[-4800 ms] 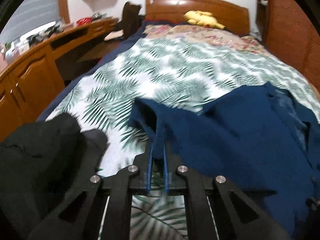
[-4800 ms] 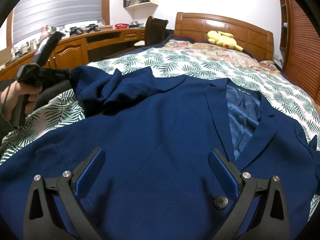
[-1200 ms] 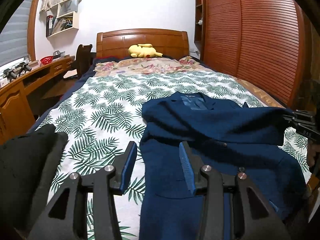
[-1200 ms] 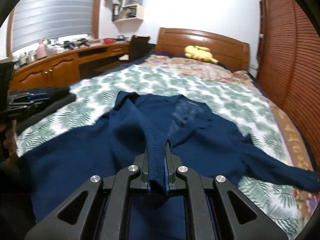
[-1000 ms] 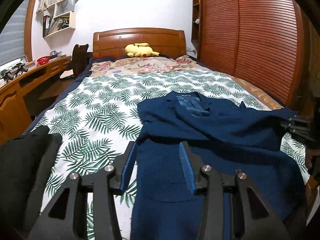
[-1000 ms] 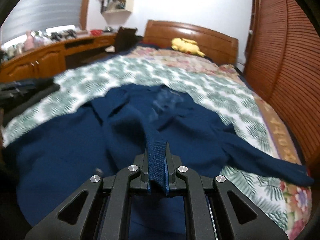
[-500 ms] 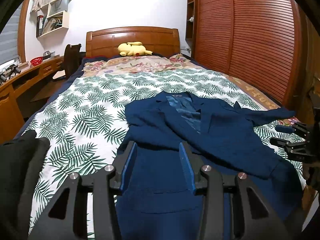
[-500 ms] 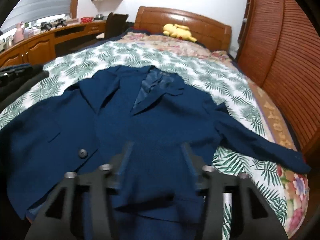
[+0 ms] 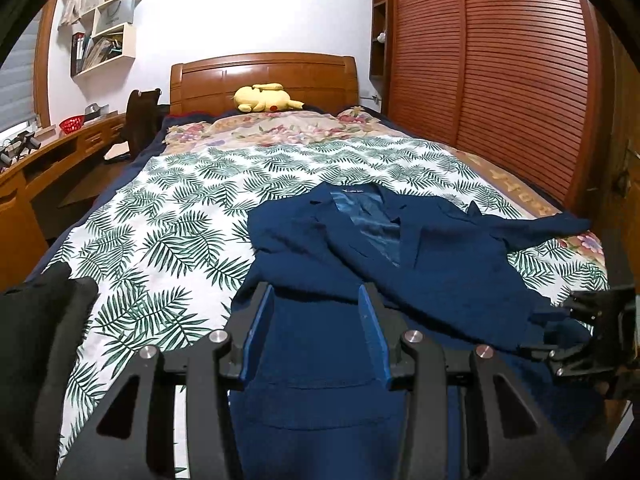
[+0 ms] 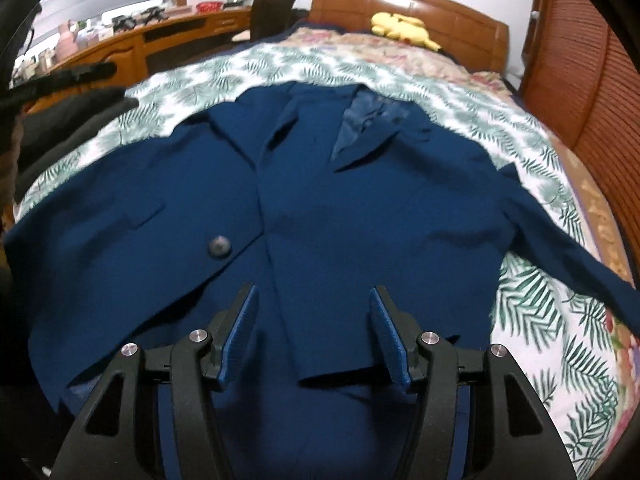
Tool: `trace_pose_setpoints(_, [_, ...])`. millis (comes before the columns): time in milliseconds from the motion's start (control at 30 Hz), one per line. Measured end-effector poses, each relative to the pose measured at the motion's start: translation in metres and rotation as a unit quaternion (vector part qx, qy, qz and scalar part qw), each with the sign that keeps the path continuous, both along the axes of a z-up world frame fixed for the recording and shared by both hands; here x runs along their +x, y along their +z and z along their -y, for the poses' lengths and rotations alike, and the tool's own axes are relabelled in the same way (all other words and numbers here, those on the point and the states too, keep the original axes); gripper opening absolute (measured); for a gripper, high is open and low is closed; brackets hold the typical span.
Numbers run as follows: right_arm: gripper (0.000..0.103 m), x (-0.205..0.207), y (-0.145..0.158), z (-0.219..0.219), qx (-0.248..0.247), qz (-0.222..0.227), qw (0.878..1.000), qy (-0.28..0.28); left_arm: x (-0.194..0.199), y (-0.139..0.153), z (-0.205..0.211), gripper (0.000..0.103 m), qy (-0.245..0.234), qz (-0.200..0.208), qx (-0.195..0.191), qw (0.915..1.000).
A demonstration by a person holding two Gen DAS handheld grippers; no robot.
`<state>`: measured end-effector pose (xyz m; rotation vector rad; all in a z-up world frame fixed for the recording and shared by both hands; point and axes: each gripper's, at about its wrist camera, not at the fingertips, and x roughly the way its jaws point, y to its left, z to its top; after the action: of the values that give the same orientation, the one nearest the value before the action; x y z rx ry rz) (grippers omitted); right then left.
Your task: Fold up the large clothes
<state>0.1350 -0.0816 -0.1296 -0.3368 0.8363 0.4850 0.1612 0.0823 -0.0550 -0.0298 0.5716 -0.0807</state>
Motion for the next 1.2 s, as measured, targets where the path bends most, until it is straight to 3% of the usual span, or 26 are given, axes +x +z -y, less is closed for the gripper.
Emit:
trace_pose_setpoints(200, [0.058, 0.000, -0.017, -0.002, -0.017, -0.020, 1.000, 0.003, -0.001, 0.000, 0.000, 0.043, 0.001, 0.001, 0.001, 1.0000])
trace_pose_setpoints(500, [0.058, 0.000, -0.029, -0.001, -0.047, -0.016, 0.999, 0.011, -0.002, 0.001, 0.000, 0.043, 0.001, 0.001, 0.002, 1.0000])
trace_pose_setpoints(533, [0.050, 0.000, -0.029, -0.001, -0.050, -0.014, 0.999, 0.011, -0.002, 0.001, -0.001, 0.043, 0.001, 0.001, 0.001, 1.0000])
trace_pose_setpoints(567, [0.035, 0.001, -0.029, -0.001, -0.058, -0.009, 0.998, 0.009, -0.002, 0.001, 0.000, 0.043, 0.001, 0.001, 0.001, 1.0000])
trace_pose_setpoints(600, [0.014, 0.001, -0.029, -0.001, -0.066, -0.005, 0.998, 0.007, -0.002, 0.001, 0.000, 0.043, 0.001, 0.002, 0.001, 1.0000])
trace_pose_setpoints(667, [0.009, 0.000, -0.026, -0.002, -0.074, 0.002, 0.997, 0.016, -0.002, 0.000, 0.000, 0.043, 0.000, 0.000, 0.002, 1.0000])
trace_pose_setpoints(900, [0.007, -0.009, 0.023, 0.004, -0.072, 0.048, 0.996, 0.020, -0.007, 0.005, -0.005, 0.043, 0.001, 0.008, -0.004, 1.0000])
trace_pose_setpoints(1200, [0.007, -0.011, 0.111, 0.017, 0.033, 0.071, 0.997, 0.017, -0.009, 0.006, -0.008, 0.043, 0.002, 0.010, -0.005, 0.9999])
